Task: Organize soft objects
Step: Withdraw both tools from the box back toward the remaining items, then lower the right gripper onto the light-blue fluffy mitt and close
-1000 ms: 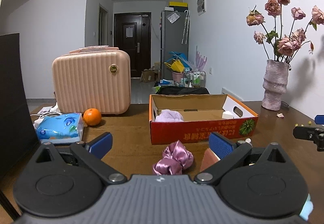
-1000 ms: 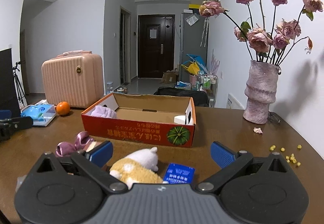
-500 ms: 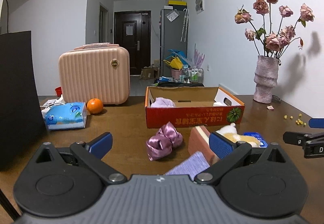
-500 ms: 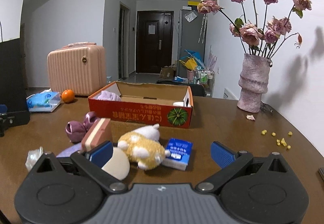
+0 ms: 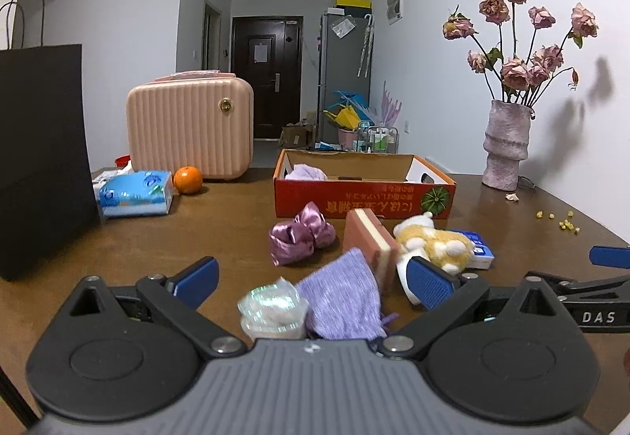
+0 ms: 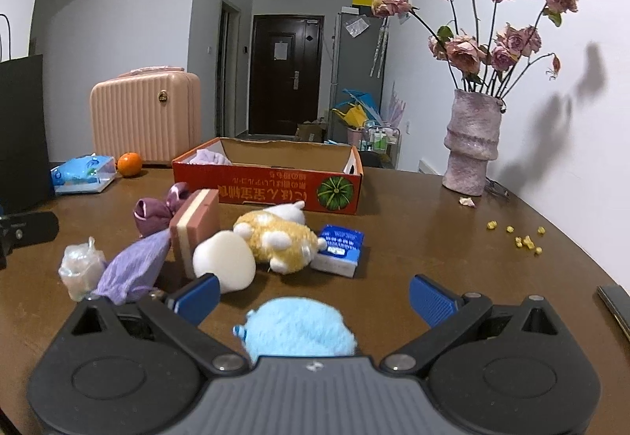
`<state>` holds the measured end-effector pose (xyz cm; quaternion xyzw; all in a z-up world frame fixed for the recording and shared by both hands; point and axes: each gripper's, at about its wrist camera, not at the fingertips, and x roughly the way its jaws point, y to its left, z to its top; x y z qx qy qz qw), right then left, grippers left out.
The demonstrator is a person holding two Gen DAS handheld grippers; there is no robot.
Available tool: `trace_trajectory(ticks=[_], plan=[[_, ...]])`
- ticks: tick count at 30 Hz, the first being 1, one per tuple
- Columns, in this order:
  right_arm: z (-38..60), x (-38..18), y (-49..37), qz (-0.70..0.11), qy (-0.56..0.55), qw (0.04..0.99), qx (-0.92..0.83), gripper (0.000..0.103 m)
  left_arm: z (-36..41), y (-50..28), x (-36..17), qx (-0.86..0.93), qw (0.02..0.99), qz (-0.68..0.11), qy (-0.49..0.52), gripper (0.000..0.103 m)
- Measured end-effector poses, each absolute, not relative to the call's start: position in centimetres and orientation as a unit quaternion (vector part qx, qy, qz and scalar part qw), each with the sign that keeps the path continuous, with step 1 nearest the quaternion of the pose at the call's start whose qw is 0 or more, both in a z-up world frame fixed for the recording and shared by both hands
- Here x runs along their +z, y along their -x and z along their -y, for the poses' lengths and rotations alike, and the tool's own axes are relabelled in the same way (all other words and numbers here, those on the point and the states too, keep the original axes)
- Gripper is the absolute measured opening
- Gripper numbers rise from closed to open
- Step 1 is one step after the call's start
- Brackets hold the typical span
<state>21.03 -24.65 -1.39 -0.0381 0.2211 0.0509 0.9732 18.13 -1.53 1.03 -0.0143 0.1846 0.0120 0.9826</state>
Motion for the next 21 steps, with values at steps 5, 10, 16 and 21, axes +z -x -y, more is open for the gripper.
trace_trajectory(ticks=[5,10,16,21], plan=[[24.4,-2.5,-20.0,-0.234,0.039,0.971,0.044,0.103,2.2,-16.7,-0.1,0.016,0.981,-0.191,0.022,0.103],[24.5,-2.9,-19.7,-0.238,0.038,0.969,0.047,0.103,2.7,-16.2,-1.0,0.014,0.979,-0.200,0.021,0.103],[24.5,-3.2,-20.0,-0.242,0.037,0.968,0.049,0.103,2.7,-16.4,-1.3,0.014,0.979,-0.204,0.021,0.103],[24.3,-3.7,-20.8,-0.252,0.038,0.966,0.051,0.103,2.4,-16.7,-1.6,0.018,0.978,-0.207,0.022,0.103]])
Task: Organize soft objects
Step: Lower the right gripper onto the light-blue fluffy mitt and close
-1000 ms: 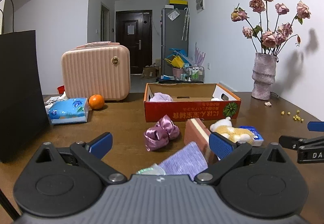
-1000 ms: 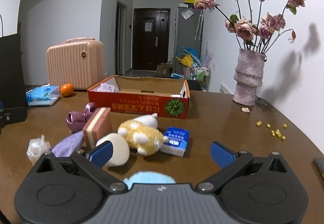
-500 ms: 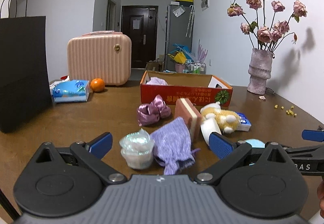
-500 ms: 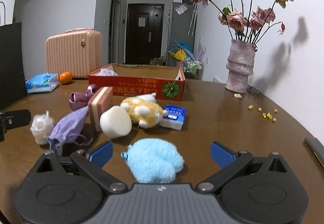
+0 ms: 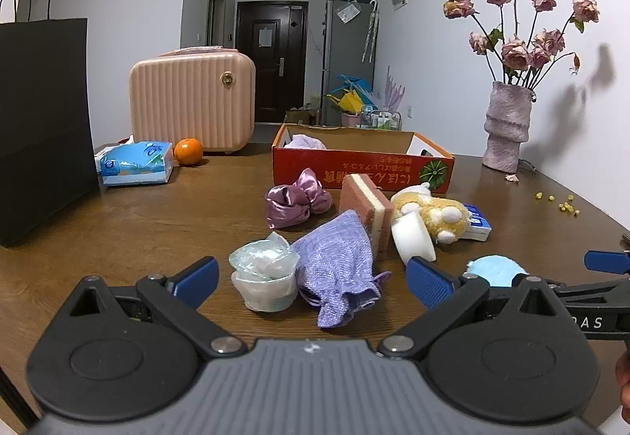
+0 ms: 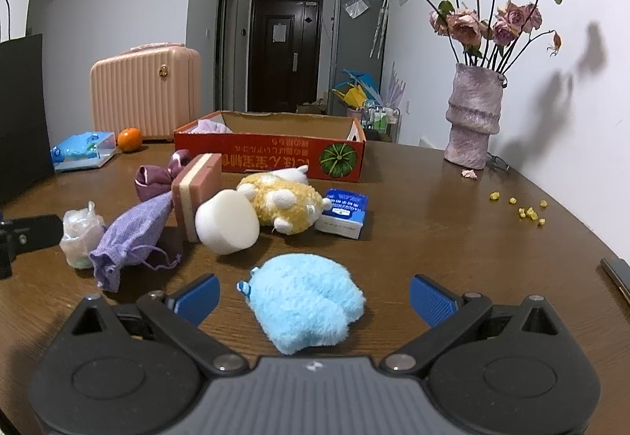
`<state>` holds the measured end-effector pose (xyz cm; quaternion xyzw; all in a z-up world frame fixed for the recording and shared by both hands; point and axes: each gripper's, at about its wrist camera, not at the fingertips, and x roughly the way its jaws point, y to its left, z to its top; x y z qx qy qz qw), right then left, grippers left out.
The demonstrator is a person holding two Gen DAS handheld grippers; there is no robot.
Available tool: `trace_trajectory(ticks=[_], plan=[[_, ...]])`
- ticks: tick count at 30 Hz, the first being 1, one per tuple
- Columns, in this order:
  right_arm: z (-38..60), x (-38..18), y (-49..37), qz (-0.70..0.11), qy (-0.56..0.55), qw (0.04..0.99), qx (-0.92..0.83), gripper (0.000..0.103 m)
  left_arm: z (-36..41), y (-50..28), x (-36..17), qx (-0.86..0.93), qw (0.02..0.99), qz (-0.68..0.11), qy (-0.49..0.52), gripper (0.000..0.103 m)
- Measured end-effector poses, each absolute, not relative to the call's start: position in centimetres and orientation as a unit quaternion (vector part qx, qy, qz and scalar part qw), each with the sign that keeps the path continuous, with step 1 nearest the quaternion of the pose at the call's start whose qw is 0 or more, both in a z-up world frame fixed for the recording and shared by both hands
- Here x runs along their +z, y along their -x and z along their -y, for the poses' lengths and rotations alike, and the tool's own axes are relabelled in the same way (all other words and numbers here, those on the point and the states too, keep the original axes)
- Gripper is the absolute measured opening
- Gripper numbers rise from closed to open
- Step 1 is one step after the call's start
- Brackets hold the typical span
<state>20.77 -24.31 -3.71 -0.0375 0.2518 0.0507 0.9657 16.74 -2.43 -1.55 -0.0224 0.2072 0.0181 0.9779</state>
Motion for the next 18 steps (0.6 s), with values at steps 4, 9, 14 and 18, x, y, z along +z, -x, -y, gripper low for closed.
trace_trajectory(ticks=[4,9,14,18], plan=[[24.2,-4.2,-21.7,-0.262,0.039,0.963,0.052,0.103,2.0,-17.2,-1.9,0.022,0.977,-0.211,0.026,0.103],[24.0,-4.9,-22.9,-0.275,0.042,0.959,0.054,0.103,1.4,-17.7,-2.2,0.026,0.976,-0.214,0.028,0.103],[23.9,-5.6,-24.5,-0.290,0.046,0.954,0.056,0.103,1.0,-18.1,-2.4,0.029,0.975,-0.217,0.028,0.103],[24.0,-6.2,-25.8,-0.303,0.047,0.950,0.058,0.103,0.8,-18.4,-2.6,0.033,0.975,-0.220,0.030,0.103]])
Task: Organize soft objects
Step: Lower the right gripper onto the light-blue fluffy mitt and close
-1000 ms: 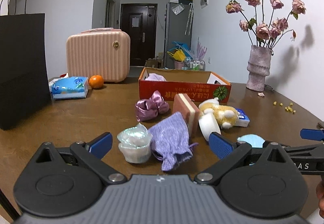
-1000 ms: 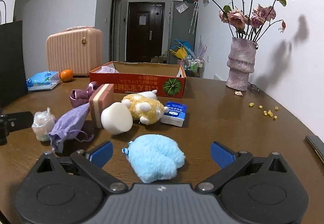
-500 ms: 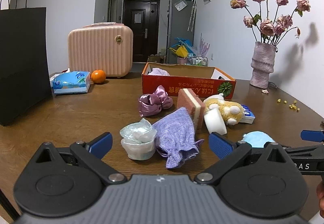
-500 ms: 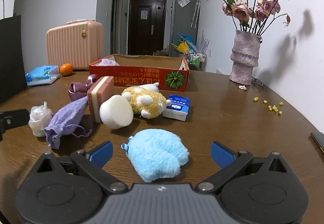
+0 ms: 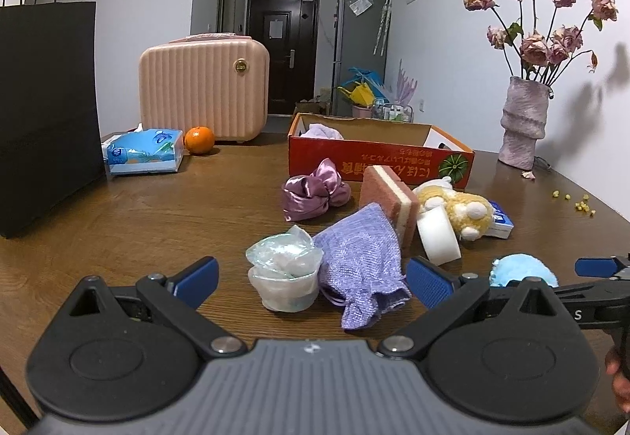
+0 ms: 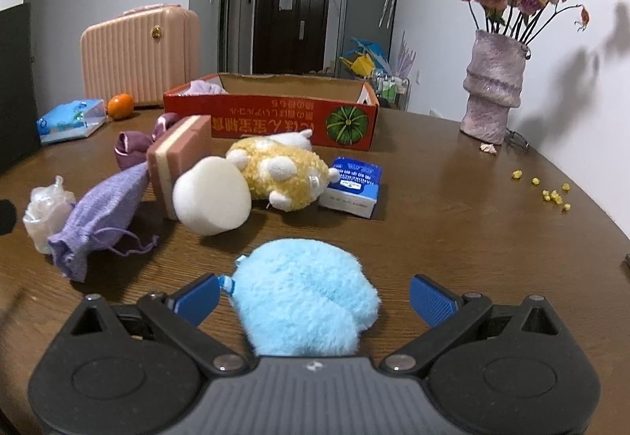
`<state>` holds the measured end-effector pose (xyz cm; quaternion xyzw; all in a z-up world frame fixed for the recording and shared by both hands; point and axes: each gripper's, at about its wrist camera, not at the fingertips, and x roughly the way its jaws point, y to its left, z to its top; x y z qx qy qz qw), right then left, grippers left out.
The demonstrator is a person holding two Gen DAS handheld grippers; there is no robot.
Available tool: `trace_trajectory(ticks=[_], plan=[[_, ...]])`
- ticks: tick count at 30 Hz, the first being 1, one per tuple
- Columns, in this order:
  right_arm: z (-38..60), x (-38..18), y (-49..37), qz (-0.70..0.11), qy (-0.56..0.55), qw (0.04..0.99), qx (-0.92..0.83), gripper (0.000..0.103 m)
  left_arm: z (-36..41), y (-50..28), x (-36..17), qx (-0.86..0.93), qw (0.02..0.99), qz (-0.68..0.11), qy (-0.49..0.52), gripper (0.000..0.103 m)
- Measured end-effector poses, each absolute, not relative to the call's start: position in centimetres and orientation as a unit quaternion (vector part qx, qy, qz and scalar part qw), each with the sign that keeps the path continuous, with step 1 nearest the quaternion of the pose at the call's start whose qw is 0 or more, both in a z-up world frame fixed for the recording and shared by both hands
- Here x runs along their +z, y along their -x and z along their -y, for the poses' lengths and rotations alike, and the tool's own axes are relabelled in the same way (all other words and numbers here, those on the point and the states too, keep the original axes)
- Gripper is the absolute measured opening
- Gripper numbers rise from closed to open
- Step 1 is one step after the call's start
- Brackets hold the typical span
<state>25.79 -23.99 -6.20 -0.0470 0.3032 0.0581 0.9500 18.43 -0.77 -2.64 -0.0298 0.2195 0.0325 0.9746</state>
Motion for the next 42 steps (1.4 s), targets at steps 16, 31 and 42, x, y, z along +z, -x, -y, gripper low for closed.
trace_trajectory(ticks=[16,31,42], plan=[[24.4,-7.8,-29.0,-0.337,0.027,0.938,0.075,0.103,0.9,-19.5,-3.0,0.037,0.973,-0.226,0.026,0.103],[24.4,-8.3,-29.3,-0.340,0.018,0.936,0.084,0.082,1.2,-20.1,-3.4,0.035,0.972,-0.230,0.026,0.103],[25.0,-7.3,-27.0,-0.274,-0.007,0.956,0.103,0.076,1.2,-20.0,-3.4,0.032,0.973,-0.228,0.026,0.103]])
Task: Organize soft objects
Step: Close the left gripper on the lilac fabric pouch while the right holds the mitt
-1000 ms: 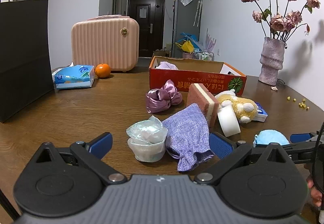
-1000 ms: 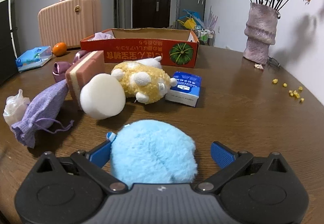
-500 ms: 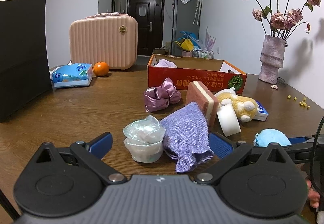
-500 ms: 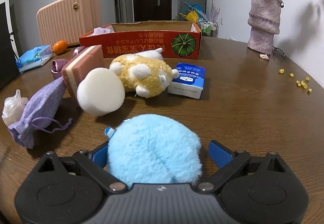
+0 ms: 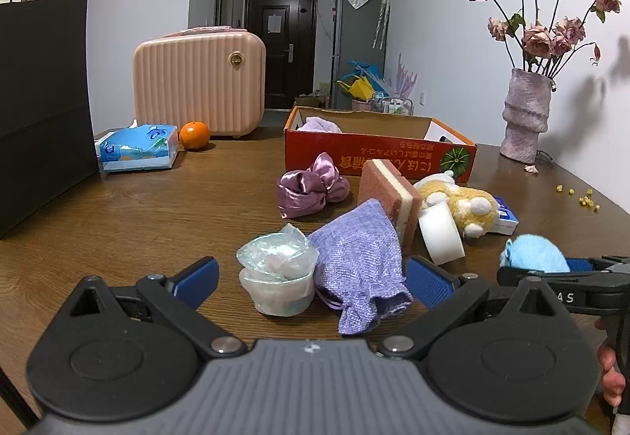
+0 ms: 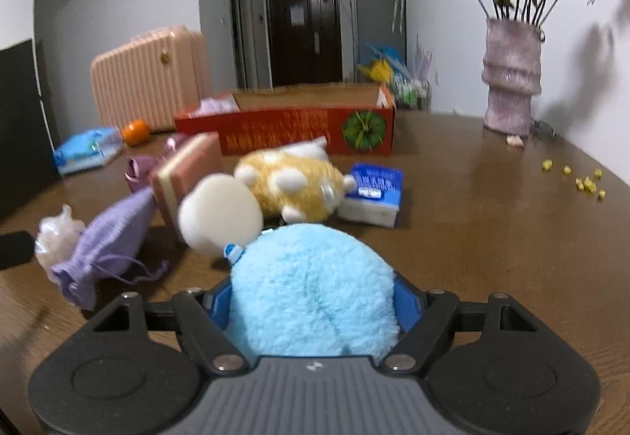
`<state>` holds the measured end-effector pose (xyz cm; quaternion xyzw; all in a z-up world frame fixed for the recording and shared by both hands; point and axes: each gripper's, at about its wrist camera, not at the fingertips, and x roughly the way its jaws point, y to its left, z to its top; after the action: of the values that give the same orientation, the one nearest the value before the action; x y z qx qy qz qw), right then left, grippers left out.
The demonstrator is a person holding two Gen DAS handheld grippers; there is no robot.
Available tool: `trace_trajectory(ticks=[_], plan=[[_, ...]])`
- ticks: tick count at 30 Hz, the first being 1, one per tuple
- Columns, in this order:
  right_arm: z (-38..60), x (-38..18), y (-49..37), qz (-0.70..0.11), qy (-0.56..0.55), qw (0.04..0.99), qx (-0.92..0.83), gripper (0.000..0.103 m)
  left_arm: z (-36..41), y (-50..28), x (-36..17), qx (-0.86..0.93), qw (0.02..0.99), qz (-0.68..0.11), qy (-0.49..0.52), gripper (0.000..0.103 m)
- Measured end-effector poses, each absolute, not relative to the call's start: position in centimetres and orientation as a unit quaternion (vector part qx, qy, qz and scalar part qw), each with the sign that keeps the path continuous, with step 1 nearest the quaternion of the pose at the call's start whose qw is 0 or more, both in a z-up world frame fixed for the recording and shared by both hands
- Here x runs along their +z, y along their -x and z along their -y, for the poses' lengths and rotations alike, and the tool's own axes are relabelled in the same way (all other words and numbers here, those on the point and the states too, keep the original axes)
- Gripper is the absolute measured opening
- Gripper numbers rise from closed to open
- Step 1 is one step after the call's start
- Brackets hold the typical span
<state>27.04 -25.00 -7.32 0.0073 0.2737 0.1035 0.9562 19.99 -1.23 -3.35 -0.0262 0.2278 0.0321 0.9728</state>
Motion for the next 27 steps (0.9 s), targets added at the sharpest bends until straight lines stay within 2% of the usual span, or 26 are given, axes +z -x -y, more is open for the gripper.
trace_trajectory(ticks=[14,27], plan=[[25.2,-7.0,-26.3,-0.248,-0.015,0.963,0.109,0.076,3.7,-20.4,-2.9,0.002,0.976,-0.219,-0.010,0.103],[25.5,-7.0,-26.2,-0.248,-0.023,0.963,0.107,0.076,5.4,-25.0,-3.2,-0.014,0.971,-0.235,-0.047,0.101]])
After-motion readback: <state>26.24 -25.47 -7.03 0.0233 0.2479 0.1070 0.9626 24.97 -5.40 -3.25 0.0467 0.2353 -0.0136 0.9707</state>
